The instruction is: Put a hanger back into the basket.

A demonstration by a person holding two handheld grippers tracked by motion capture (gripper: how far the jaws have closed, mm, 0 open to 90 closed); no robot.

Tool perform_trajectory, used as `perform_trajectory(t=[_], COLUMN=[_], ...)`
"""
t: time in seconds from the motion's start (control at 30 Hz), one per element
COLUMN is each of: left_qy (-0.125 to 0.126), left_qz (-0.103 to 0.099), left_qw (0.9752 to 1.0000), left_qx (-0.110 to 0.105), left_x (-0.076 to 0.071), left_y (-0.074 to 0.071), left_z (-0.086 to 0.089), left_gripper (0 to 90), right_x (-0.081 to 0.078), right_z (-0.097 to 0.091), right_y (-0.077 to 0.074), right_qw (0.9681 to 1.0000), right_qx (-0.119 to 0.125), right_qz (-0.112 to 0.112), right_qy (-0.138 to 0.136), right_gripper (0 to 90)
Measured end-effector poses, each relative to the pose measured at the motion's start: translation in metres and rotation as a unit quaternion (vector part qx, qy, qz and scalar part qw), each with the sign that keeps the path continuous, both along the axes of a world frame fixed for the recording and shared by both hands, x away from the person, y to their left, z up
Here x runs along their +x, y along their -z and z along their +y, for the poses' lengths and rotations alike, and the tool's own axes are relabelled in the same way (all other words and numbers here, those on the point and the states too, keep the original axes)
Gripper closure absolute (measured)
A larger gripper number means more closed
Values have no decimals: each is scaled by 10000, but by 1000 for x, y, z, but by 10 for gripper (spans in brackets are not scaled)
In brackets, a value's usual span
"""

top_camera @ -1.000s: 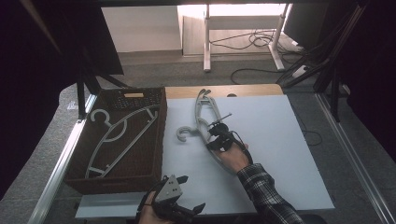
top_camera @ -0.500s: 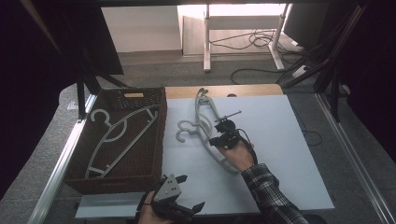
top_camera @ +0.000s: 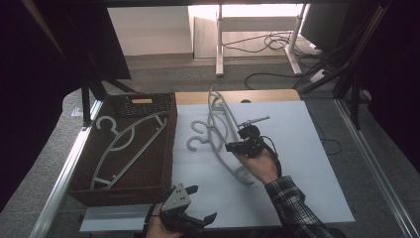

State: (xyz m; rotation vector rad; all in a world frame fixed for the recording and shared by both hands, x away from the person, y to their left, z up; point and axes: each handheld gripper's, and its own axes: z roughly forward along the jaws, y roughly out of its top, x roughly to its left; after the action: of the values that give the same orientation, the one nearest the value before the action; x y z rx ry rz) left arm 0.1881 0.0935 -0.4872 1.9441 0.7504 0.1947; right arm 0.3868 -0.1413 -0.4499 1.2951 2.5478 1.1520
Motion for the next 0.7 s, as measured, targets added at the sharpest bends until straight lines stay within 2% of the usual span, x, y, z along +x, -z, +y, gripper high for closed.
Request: perform_trajectory(t=[0.37, 0.4, 0.5, 0.53, 0.6, 0.7], left_qy=[-128, -158, -199, -218, -278, -343], left_qz=[136, 143, 173, 196, 267, 378], left_qw=[9998, 9997, 9995, 9994, 9989, 9980], left_qx=[-98, -114, -152, -180, -251, -365], left_x=[3, 3, 4, 4, 4, 7], left_y=[-3, -4, -6, -7, -8, -12], left_z=[3, 4, 5, 5, 6, 7], left_gripper=[39, 39, 39, 39, 39, 41], right_x=[-18, -22, -28, -34, -37, -51], right_z=[-20, -23, -24, -26, -27, -30], right_y=[-9, -11, -13, -13, -13, -15], right_qw=[9987, 9981, 9977, 9971, 9967, 9956], right_qx=[467, 575, 602, 681, 718, 845], right_qz=[-132, -159, -220, -245, -261, -309], right_qy=[-136, -171, -227, -253, -272, -277], right_gripper=[824, 824, 824, 824, 825, 824])
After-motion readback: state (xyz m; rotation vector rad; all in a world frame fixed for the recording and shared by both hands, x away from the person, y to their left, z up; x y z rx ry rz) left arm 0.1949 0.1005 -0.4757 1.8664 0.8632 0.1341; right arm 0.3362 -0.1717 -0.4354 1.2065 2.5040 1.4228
